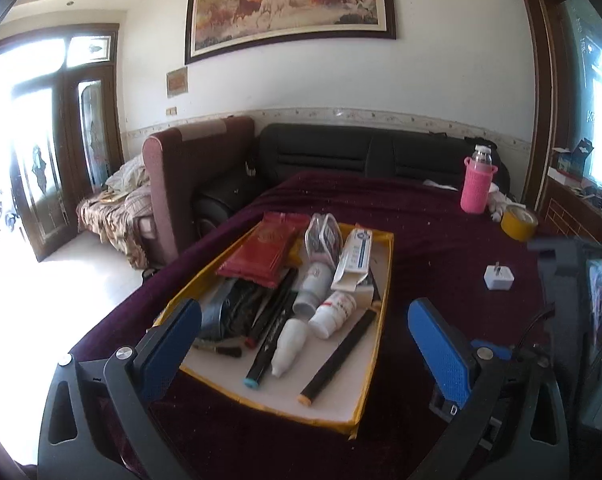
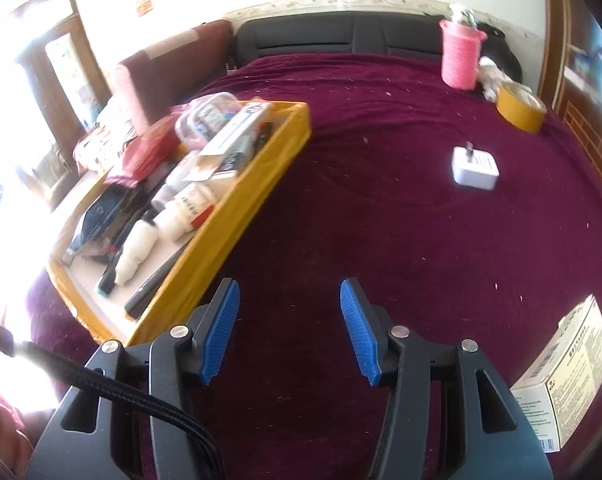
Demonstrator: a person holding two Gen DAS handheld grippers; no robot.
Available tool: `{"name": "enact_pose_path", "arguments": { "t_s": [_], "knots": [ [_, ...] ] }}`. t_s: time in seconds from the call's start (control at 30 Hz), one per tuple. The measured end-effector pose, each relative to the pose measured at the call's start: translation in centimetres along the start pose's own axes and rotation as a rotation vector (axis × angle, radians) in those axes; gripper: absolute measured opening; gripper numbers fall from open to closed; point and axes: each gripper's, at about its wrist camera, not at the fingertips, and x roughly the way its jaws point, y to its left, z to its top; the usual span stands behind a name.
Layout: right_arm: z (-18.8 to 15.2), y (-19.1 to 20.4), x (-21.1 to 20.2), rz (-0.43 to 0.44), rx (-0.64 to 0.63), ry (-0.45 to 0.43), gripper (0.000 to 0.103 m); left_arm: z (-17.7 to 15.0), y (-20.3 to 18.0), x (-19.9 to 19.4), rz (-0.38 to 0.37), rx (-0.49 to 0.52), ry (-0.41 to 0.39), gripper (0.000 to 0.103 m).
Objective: Organize objects
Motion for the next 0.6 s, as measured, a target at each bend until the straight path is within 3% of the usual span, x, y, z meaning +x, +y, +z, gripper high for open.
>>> {"name": "enact_pose_path", "arguments": {
  "t_s": [0.23,0.6],
  "knots": [
    [0.2,2.5,0.0,-0.02,-0.062,-0.012,0.053,-1.7,2.4,1.1,-0.008,-0.058,0.116,0.102],
    [0.0,4.5,0.3,-0.065,-0.127,-0.014,0.053,-1.8,3.5,1.1,0.015,-0.06,0.123,0.102]
  ]
}}
